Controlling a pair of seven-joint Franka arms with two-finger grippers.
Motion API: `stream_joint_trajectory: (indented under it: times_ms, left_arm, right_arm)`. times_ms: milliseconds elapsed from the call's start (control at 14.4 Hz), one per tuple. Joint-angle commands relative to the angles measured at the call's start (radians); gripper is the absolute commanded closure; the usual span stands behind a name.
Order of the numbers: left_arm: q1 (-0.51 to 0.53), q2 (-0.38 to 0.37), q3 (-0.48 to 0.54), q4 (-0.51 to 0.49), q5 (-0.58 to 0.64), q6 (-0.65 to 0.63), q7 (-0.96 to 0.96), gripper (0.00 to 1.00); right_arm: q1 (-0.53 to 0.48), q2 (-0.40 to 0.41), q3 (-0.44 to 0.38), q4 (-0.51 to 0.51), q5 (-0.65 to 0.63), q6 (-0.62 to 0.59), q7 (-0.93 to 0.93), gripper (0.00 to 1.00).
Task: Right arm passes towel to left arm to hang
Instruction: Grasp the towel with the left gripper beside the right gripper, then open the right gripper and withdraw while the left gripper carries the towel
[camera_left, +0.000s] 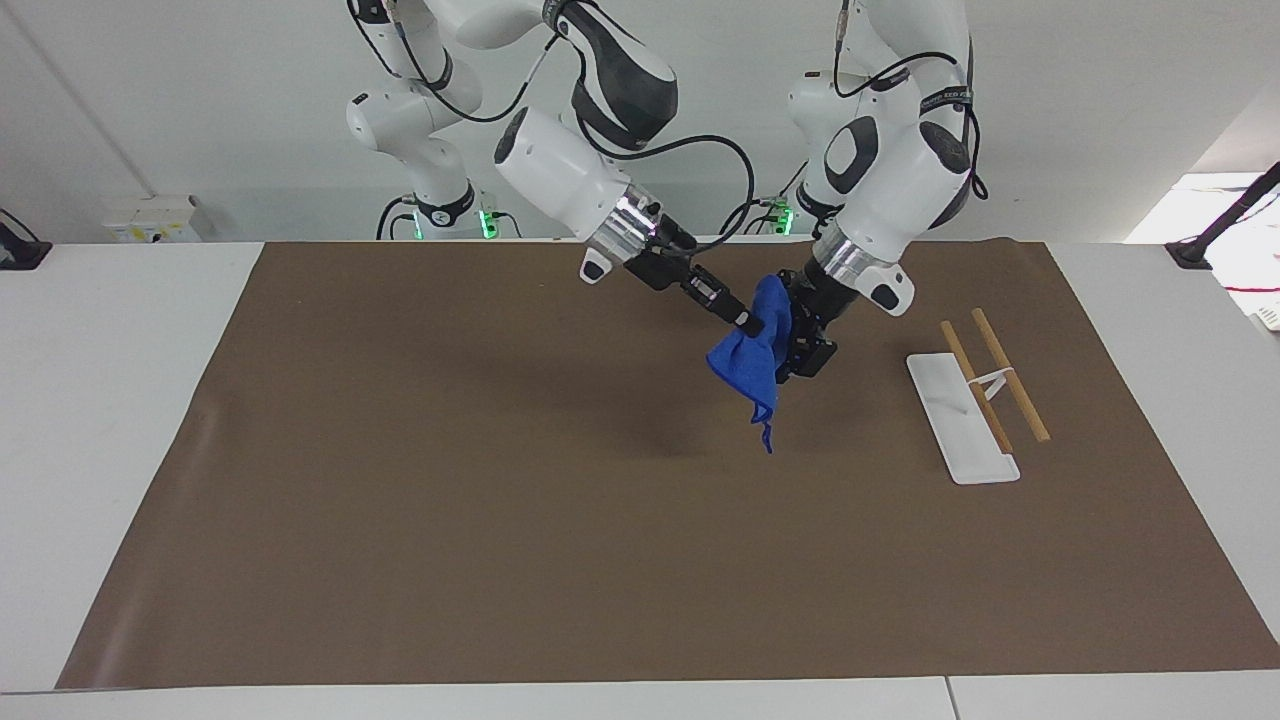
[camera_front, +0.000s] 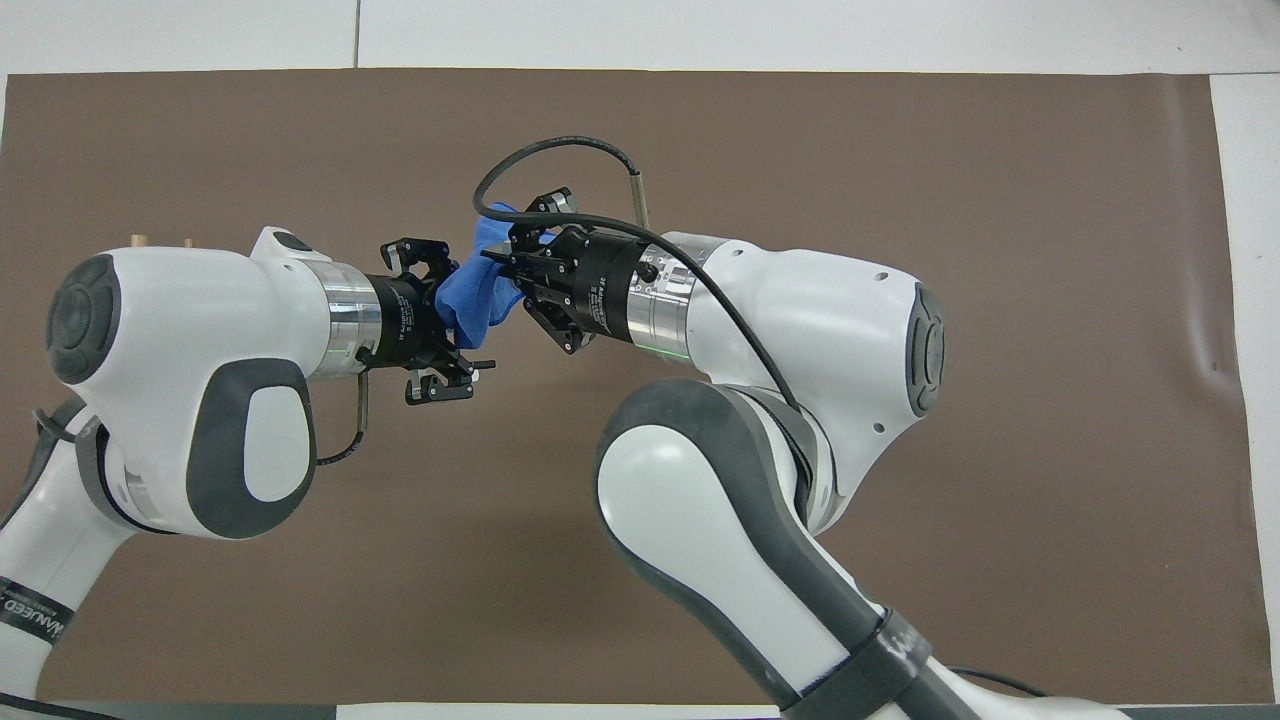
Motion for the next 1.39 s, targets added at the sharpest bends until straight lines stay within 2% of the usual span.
stream_joint_trajectory:
  times_ms: [0,833,903,972,1181,1319]
  left_arm:
    - [-0.012,-0.027,0.011,-0.035,-0.016,0.031,-0.015,1.00]
    - [0.025,-0.033,0.023,0.016,-0.002,0.027,0.041,1.00]
    - [0.028,-0.036,0.023,0.016,0.004,0.028,0.057,1.00]
    - [0.039,-0.038,0.023,0.019,0.024,0.028,0.062,1.00]
    - [0.051,-0.029,0.023,0.069,0.147,0.036,0.063,1.00]
    - [0.044,-0.032,0.022,0.073,0.361,0.068,0.060,1.00]
  right_arm:
    - [0.002,0.004,-0.001,0.008,0.017,0.013,-0.006,1.00]
    - [-0.007,0.004,-0.003,0.005,0.009,0.012,-0.029,0.99]
    - [-0.008,0.004,-0.003,0.005,0.004,0.012,-0.068,0.19]
    - [-0.008,0.000,-0.007,0.002,0.001,0.012,-0.125,0.00]
    - [-0.047,-0.009,-0.012,-0.025,-0.083,0.009,-0.265,0.00]
    - [-0.082,-0.022,-0.012,-0.061,-0.245,0.003,-0.345,0.00]
